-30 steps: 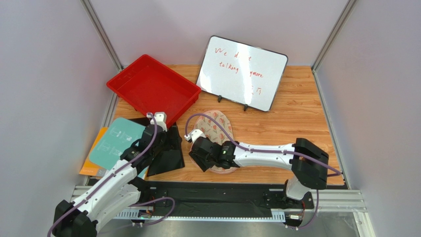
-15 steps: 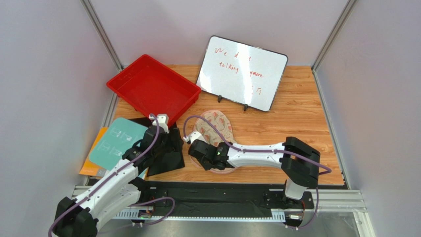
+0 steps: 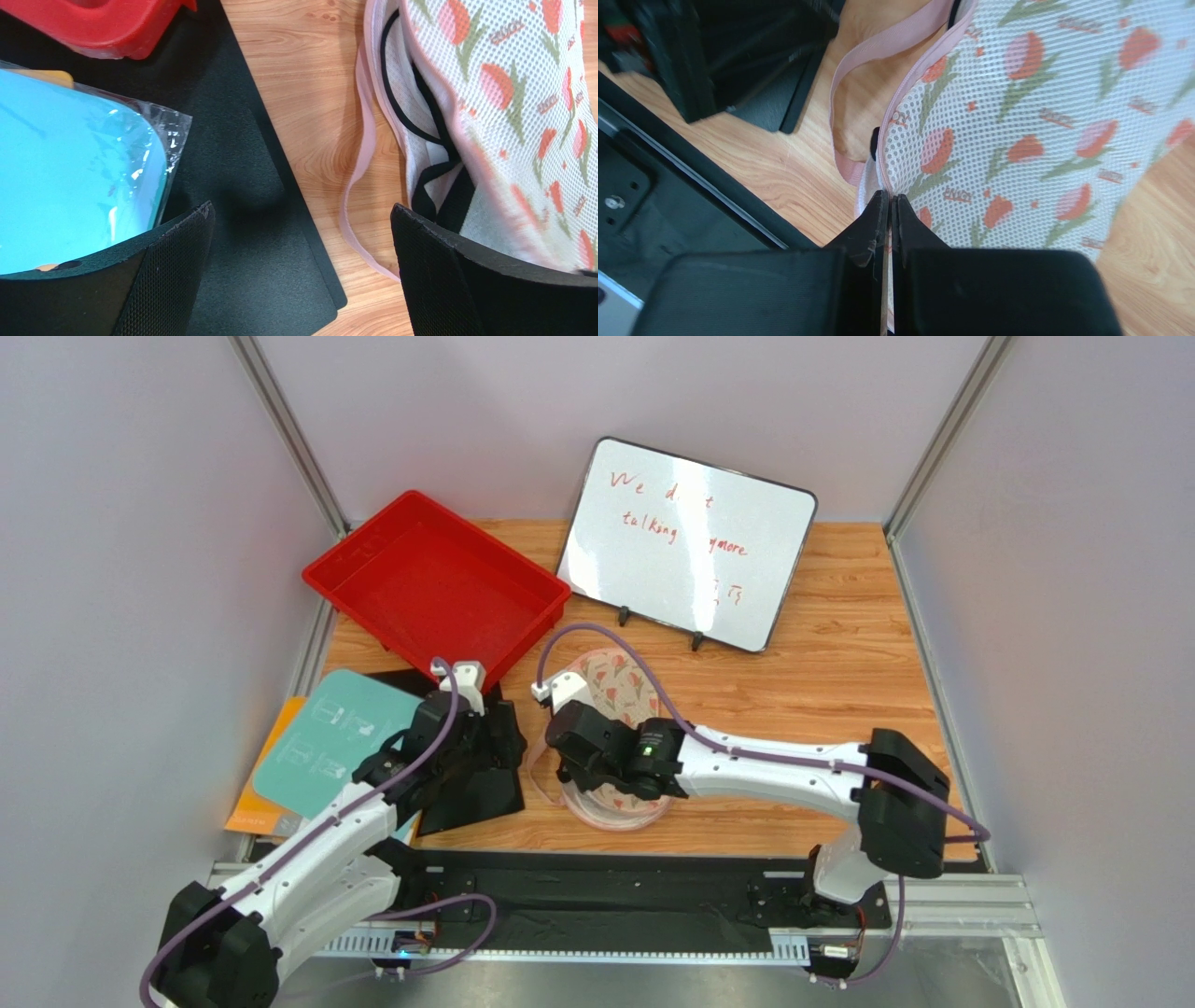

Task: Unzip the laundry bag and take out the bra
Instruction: Open the laundry bag at the center of the board.

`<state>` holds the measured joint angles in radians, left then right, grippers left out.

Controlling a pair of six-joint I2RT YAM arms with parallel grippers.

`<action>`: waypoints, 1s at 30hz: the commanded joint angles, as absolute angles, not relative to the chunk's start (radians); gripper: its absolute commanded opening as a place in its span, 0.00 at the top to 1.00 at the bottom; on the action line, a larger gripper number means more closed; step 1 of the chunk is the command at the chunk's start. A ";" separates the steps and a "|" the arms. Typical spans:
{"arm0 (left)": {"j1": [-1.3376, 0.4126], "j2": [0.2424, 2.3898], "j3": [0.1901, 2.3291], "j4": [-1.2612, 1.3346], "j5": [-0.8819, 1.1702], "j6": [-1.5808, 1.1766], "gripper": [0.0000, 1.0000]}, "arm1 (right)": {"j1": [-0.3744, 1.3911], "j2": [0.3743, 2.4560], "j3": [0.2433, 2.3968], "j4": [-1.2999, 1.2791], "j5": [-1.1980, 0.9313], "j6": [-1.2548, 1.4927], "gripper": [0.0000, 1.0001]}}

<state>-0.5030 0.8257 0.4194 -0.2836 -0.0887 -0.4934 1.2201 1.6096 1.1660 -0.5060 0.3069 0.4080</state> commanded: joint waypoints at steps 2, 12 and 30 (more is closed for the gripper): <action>-0.500 0.867 0.428 -0.221 -0.029 -0.482 0.01 | 1.174 1.448 1.154 -0.509 0.400 0.491 1.00; -0.500 0.888 0.445 -0.203 -0.014 -0.471 0.02 | 1.048 1.205 0.937 -0.568 0.567 0.679 1.00; -0.499 0.910 0.459 -0.195 -0.006 -0.459 0.03 | 1.012 1.202 0.851 -1.073 0.877 1.251 1.00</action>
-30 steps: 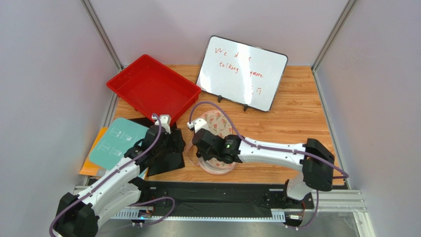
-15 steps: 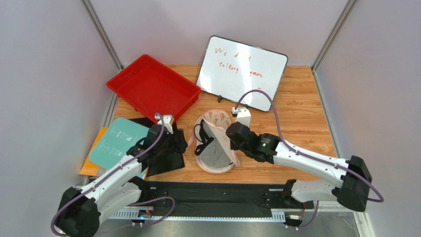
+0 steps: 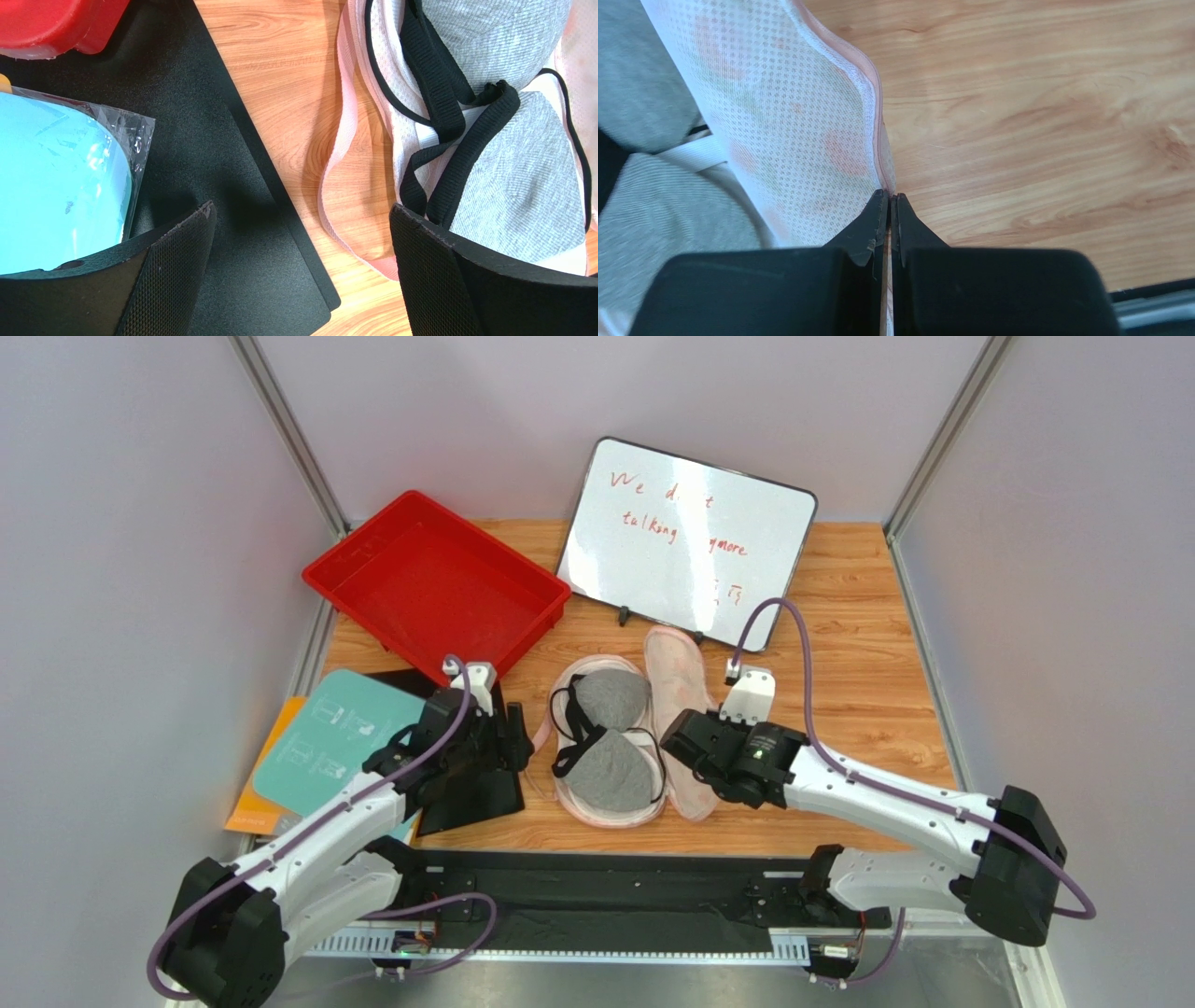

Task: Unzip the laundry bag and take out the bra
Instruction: Open the laundry bag at the center of the board.

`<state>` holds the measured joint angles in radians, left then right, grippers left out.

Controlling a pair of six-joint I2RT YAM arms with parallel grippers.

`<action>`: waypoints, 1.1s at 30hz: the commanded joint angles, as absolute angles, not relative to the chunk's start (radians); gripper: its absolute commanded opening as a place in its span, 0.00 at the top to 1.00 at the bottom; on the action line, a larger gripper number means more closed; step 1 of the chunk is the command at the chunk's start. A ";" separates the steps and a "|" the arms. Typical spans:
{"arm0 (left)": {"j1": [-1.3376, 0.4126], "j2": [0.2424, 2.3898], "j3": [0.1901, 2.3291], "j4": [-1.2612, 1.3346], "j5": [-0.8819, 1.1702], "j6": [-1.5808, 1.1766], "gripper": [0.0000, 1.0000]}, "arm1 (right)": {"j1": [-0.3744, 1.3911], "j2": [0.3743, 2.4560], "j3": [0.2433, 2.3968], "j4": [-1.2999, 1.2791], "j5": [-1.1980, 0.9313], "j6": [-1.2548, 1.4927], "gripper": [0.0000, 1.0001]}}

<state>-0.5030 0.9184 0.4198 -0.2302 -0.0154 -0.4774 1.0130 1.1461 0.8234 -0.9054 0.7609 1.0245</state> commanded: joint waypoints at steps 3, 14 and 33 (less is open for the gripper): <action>-0.500 0.897 0.451 -0.198 -0.006 -0.454 0.03 | 1.012 1.285 0.891 -1.233 0.908 1.422 1.00; -0.499 0.890 0.454 -0.218 -0.006 -0.431 0.03 | 1.012 1.439 0.973 -1.410 0.910 1.580 0.65; -0.508 0.902 0.508 -0.201 0.066 -0.411 0.03 | 0.853 0.962 0.804 -0.829 0.723 0.766 0.01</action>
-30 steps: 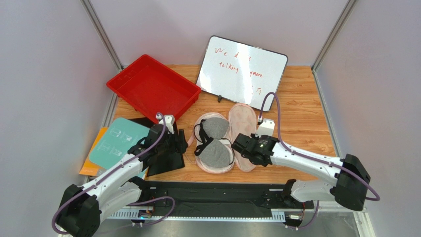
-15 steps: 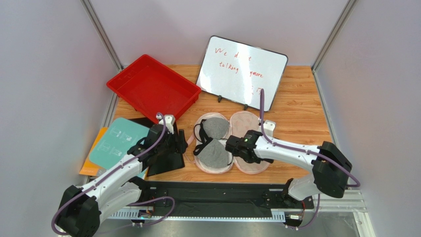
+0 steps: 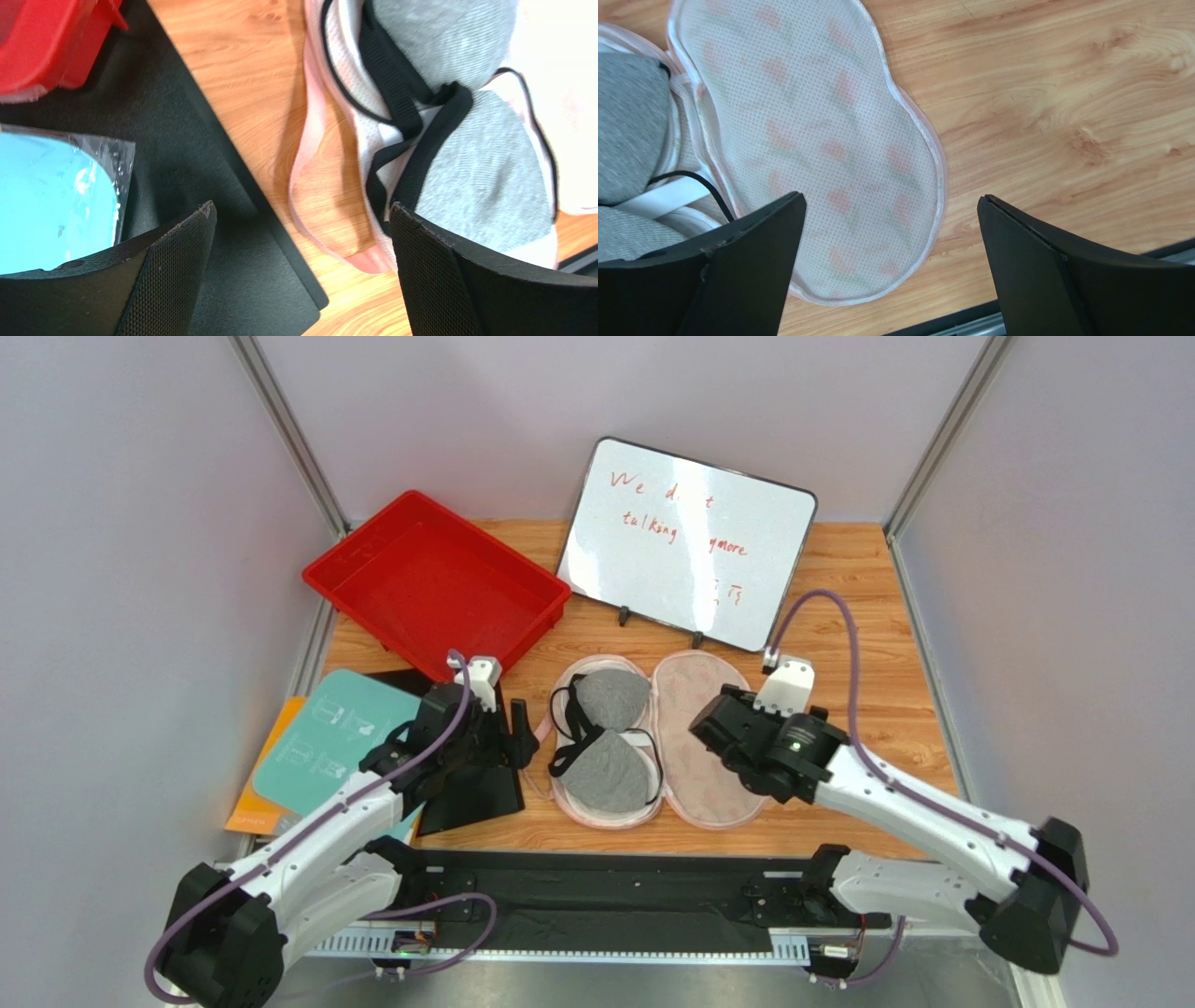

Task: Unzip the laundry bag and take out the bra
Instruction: Open the laundry bag at the center of the board, then pick up the bra from the laundry bag.

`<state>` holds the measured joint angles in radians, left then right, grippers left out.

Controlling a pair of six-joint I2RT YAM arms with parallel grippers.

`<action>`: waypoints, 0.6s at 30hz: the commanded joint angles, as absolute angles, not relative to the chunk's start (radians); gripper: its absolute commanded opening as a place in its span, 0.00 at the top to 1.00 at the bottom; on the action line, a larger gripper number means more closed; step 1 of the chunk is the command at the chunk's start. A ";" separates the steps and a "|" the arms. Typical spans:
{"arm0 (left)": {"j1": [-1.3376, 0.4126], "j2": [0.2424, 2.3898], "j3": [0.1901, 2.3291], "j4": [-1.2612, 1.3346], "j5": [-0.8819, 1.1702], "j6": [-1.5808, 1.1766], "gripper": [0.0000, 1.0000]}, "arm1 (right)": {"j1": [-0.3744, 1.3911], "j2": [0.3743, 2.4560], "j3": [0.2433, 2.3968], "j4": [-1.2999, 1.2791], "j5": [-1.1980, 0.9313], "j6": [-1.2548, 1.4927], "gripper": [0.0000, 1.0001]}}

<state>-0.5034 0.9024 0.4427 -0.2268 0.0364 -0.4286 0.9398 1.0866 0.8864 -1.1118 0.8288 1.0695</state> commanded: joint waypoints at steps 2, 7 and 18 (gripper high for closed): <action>-0.546 0.923 0.529 -0.199 0.045 -0.410 0.04 | 0.807 0.895 0.773 -0.760 0.657 0.724 0.00; -0.632 1.028 0.610 -0.137 0.037 -0.400 0.04 | 0.706 0.861 0.739 -0.720 0.577 0.650 0.01; -0.727 1.451 0.801 0.077 0.199 -0.265 0.10 | 0.704 0.789 0.684 -0.664 0.482 0.641 0.02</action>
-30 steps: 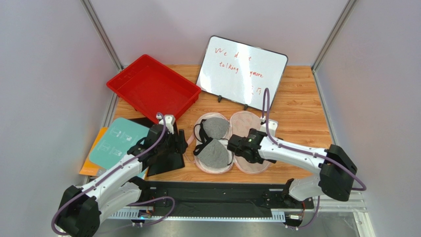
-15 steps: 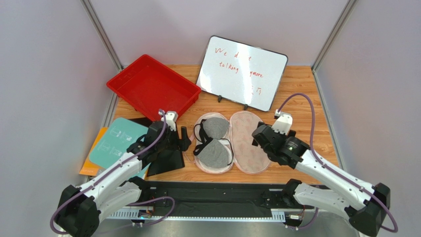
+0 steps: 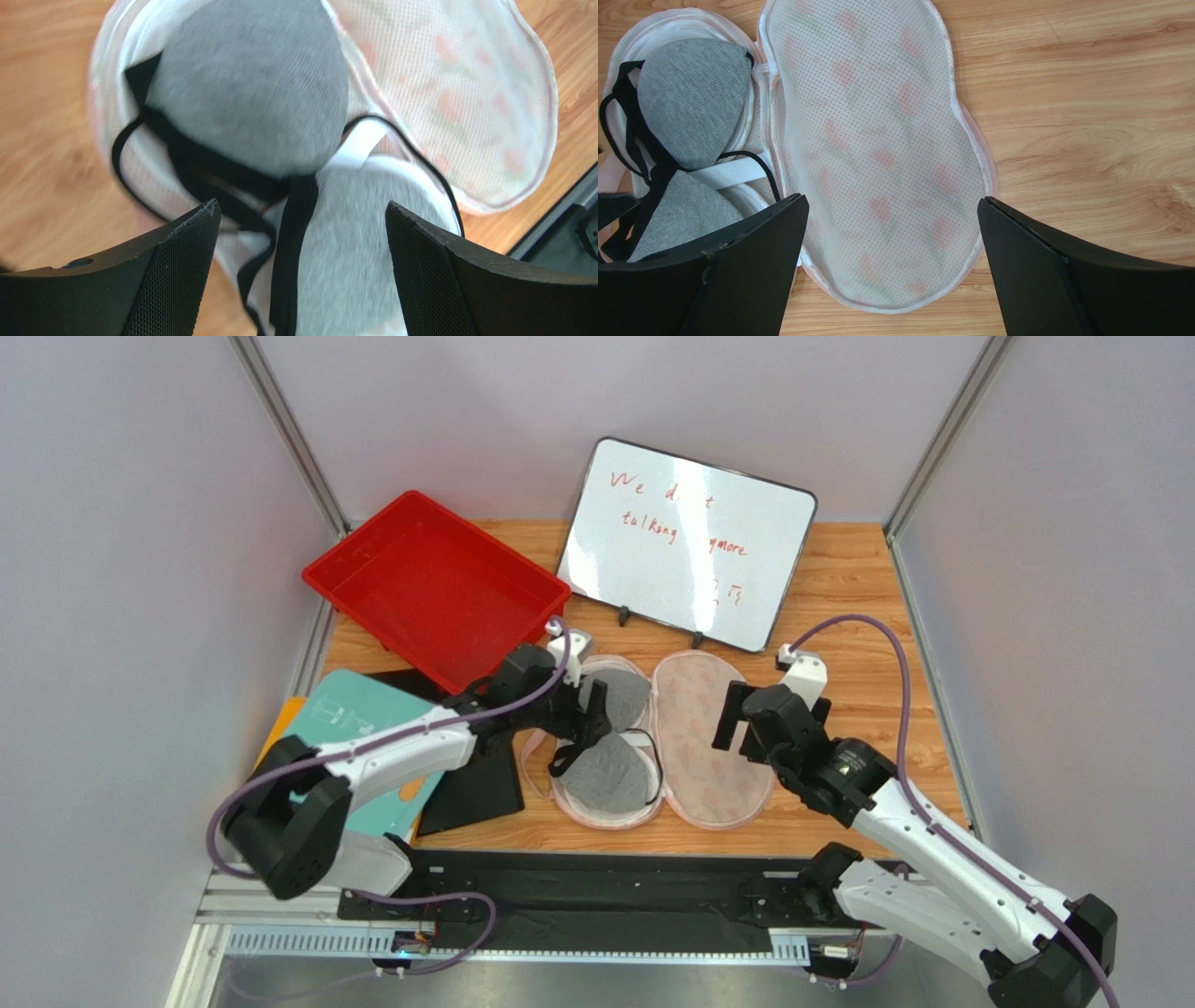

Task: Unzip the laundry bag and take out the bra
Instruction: Pick up the bra from the laundry bag.

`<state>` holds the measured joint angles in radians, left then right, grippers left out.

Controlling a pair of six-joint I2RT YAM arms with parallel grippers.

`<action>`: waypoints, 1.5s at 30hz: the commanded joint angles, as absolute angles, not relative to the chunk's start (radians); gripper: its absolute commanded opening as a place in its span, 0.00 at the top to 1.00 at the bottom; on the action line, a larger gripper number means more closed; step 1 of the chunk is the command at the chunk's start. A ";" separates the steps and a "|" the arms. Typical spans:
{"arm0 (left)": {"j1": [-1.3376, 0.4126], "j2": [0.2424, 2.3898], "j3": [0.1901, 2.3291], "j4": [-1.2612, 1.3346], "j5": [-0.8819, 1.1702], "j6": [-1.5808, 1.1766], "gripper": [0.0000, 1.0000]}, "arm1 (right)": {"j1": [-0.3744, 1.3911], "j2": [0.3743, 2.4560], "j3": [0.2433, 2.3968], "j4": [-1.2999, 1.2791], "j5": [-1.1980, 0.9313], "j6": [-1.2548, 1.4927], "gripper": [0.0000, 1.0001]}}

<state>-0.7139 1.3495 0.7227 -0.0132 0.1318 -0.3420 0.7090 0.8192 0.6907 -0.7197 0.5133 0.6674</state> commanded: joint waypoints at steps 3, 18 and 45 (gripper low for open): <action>-0.729 1.511 0.816 0.084 0.210 -0.262 0.16 | 0.704 0.773 0.677 -0.666 0.476 0.634 0.02; -0.764 1.609 0.793 0.110 0.179 -0.296 0.45 | 0.684 0.770 0.660 -0.660 0.459 0.609 0.02; -0.772 1.324 0.821 -0.075 0.198 -0.279 1.00 | 0.650 0.770 0.644 -0.660 0.426 0.606 0.02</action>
